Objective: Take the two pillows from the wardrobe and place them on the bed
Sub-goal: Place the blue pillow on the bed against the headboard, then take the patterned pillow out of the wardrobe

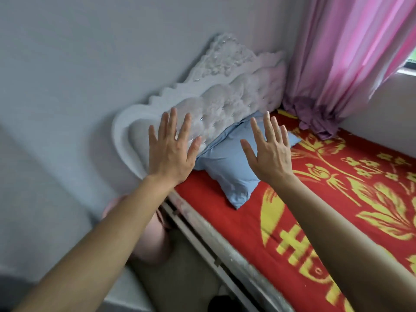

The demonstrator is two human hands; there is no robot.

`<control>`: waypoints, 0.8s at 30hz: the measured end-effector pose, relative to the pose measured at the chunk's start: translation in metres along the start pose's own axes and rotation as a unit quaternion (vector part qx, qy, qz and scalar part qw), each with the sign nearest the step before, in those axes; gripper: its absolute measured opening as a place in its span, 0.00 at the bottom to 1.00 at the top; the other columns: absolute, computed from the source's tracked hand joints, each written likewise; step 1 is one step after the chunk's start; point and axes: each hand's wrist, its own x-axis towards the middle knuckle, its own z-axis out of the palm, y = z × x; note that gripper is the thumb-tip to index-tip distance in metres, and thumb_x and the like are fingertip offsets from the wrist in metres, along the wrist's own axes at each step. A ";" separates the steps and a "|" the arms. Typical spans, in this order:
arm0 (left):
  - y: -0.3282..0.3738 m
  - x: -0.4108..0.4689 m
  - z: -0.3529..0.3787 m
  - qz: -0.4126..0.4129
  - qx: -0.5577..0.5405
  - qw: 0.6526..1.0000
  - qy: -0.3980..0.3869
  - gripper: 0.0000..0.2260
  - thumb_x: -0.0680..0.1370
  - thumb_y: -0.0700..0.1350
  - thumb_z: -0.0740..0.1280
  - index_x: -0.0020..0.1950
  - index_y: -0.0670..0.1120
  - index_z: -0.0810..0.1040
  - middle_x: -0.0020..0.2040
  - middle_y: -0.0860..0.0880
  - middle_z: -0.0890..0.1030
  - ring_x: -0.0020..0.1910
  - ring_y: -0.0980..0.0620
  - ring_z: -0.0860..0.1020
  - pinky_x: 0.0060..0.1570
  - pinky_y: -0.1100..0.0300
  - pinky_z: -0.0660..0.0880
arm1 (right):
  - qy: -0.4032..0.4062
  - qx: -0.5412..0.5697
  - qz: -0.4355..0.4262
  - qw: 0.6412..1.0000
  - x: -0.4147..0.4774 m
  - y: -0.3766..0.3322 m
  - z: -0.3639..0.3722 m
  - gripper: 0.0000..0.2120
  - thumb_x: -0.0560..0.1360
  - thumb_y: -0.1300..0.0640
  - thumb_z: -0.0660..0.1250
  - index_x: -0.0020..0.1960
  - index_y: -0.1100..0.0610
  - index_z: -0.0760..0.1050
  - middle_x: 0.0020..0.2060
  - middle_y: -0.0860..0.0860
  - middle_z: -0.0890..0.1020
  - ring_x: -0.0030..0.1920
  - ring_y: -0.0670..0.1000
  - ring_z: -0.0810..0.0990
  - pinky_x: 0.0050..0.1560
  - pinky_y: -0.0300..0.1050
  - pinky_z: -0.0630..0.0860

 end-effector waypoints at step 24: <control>-0.093 -0.501 -0.250 -0.364 0.320 0.874 -0.044 0.30 0.82 0.61 0.50 0.80 0.47 0.54 0.80 0.41 0.52 0.79 0.41 0.52 0.72 0.34 0.56 | -0.187 0.244 -0.416 0.856 -0.284 -0.365 -0.059 0.35 0.80 0.38 0.55 0.80 0.56 0.55 0.79 0.61 0.56 0.78 0.62 0.57 0.77 0.61 0.55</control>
